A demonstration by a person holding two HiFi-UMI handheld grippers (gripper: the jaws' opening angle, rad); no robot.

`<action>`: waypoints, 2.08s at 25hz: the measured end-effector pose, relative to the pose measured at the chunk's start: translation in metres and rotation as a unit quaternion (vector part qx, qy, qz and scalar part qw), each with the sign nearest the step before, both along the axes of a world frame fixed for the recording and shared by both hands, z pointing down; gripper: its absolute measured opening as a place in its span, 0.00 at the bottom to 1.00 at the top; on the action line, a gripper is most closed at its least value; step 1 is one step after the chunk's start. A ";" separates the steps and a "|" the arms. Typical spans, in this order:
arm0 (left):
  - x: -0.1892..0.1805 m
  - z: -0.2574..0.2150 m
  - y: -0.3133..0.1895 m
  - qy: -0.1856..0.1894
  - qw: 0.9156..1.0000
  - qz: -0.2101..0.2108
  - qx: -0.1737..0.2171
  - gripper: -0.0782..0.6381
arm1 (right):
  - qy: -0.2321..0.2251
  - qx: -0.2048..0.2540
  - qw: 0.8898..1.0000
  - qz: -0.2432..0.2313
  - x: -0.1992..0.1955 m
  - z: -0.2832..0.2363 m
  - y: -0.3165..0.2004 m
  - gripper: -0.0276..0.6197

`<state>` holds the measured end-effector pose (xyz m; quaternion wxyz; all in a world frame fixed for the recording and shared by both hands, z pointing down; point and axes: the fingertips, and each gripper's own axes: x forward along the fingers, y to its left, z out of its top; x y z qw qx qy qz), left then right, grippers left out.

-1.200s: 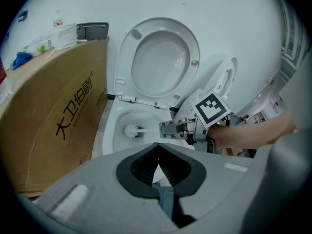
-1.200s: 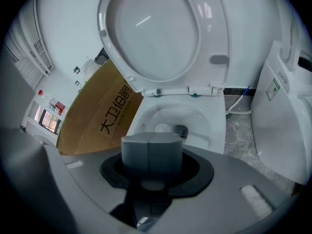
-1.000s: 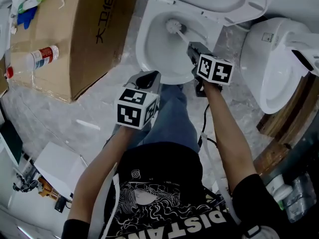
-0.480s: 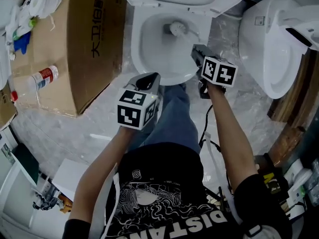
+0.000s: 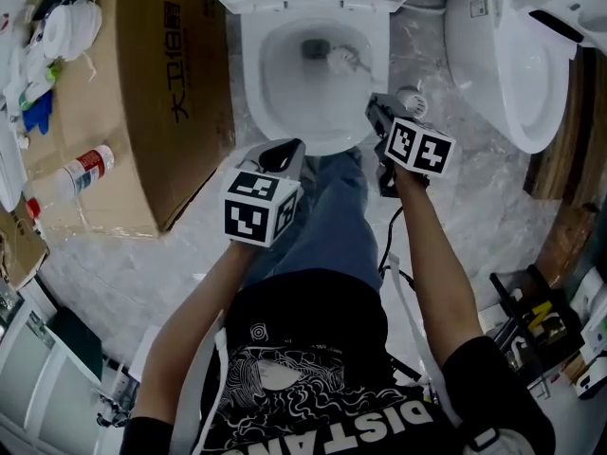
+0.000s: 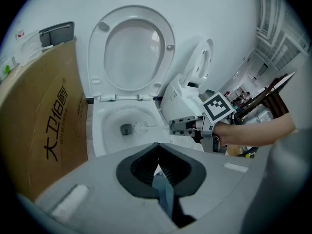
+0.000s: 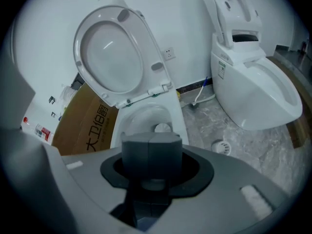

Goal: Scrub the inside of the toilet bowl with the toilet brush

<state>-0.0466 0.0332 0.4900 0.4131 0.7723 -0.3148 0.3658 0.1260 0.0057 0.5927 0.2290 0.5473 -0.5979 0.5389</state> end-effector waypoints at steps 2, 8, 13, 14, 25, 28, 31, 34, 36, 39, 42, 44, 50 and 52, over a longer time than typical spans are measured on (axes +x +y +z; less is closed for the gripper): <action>-0.002 0.000 0.003 0.001 1.000 0.008 0.000 0.11 | -0.001 -0.006 1.000 0.006 -0.005 0.000 0.015 0.29; -0.005 0.001 0.009 0.008 1.000 0.024 0.000 0.11 | -0.009 -0.031 0.999 0.010 -0.027 0.000 0.058 0.29; -0.006 0.001 0.011 0.011 1.000 0.018 0.001 0.11 | -0.022 -0.046 0.999 0.000 -0.046 0.000 0.076 0.29; -0.007 0.002 0.011 0.011 1.000 0.014 0.000 0.11 | -0.026 -0.047 0.999 -0.004 -0.051 0.000 0.077 0.30; -0.029 0.005 0.010 -0.005 0.998 -0.070 -0.005 0.11 | -0.039 -0.032 0.995 -0.087 -0.084 0.005 0.025 0.29; -0.032 0.007 0.012 -0.008 0.996 -0.094 -0.009 0.11 | -0.036 -0.026 0.993 -0.110 -0.086 0.006 0.005 0.29; -0.031 0.008 0.012 -0.009 0.994 -0.111 -0.011 0.11 | -0.031 -0.023 0.992 -0.124 -0.081 0.007 -0.009 0.29; -0.025 0.010 0.012 -0.006 0.992 -0.124 -0.014 0.11 | -0.021 -0.028 0.991 -0.129 -0.070 0.010 -0.009 0.29; -0.021 0.011 0.011 -0.003 0.991 -0.130 -0.015 0.11 | -0.018 -0.037 0.991 -0.125 -0.062 0.016 -0.008 0.29; -0.013 0.014 0.006 0.001 0.991 -0.135 -0.015 0.11 | -0.016 -0.048 0.992 -0.113 -0.053 0.028 -0.010 0.29; -0.006 0.021 0.005 0.003 0.990 -0.142 -0.021 0.11 | -0.015 -0.053 0.992 -0.114 -0.047 0.039 -0.015 0.29; -0.003 0.025 0.006 0.002 0.988 -0.152 -0.027 0.11 | -0.015 -0.054 0.991 -0.119 -0.045 0.046 -0.019 0.29; -0.007 0.034 0.010 -0.003 0.986 -0.165 -0.030 0.11 | -0.009 -0.039 0.993 -0.115 -0.038 0.065 -0.050 0.29; -0.010 0.034 0.013 -0.008 0.986 -0.165 -0.030 0.11 | -0.004 -0.036 0.992 -0.121 -0.038 0.068 -0.055 0.29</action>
